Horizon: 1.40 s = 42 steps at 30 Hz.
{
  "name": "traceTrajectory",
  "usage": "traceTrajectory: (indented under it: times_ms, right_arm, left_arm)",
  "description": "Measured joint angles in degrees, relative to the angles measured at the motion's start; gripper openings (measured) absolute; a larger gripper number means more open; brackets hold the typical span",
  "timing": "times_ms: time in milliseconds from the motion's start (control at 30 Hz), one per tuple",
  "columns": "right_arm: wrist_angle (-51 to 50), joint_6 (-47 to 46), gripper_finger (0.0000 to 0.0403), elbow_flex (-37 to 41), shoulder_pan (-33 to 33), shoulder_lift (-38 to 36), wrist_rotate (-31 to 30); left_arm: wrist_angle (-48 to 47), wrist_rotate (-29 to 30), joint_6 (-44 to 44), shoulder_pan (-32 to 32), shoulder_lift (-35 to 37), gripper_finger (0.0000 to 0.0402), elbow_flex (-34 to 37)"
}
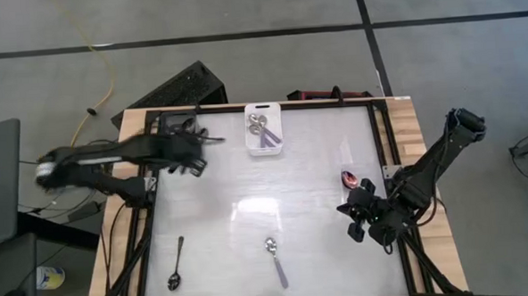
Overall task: Sort silverware by color (type)
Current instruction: Put the black spoon into the black bin, then put the purple spoon into the white bin
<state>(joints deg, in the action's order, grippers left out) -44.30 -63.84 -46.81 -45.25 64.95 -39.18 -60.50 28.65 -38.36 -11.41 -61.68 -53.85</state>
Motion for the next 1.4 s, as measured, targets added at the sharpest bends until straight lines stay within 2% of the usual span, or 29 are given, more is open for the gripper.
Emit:
traceTrajectory:
  times_ms: [133,233,367,467,700,933,1067,1167,1400]
  right_arm:
    - [0.0,1.3,0.0027,0.0,1.6,0.0,0.0]
    - [0.0,1.5,0.0027,0.0,2.8,0.0,0.0]
    - [0.0,1.5,0.0027,0.0,4.0,0.0,0.1]
    - [0.2,1.5,0.0027,0.0,4.8,0.0,0.2]
    - [1.5,1.3,0.0027,0.0,5.3,0.0,1.3]
    - [1.5,2.2,0.0027,0.0,5.6,0.0,1.8]
    - [1.5,2.7,0.0027,0.0,6.1,0.0,1.8]
    - [1.5,2.7,0.0027,0.0,6.1,0.0,1.8]
    - [1.5,2.7,0.0027,0.0,6.1,0.0,1.8]
  left_arm:
    - [5.0,-3.2,5.0,-11.0,10.3,0.0000,8.3]
    - [5.1,-5.1,9.5,-18.0,13.1,0.0000,10.3]
    - [7.7,-8.1,17.2,-25.2,11.4,0.0000,10.8]
    - [10.7,-10.4,24.0,-29.6,7.2,0.0000,10.8]
    - [12.1,-10.3,32.2,-38.9,-2.0,0.0000,9.4]
    - [18.5,-13.8,33.6,-40.5,-3.7,0.0000,9.3]
    - [20.3,-12.8,33.0,-40.6,-4.2,0.0004,9.3]
    - [21.2,-10.6,31.2,-40.6,-4.1,0.0020,9.3]
    - [21.6,-10.3,31.0,-40.6,-4.1,0.0066,9.3]
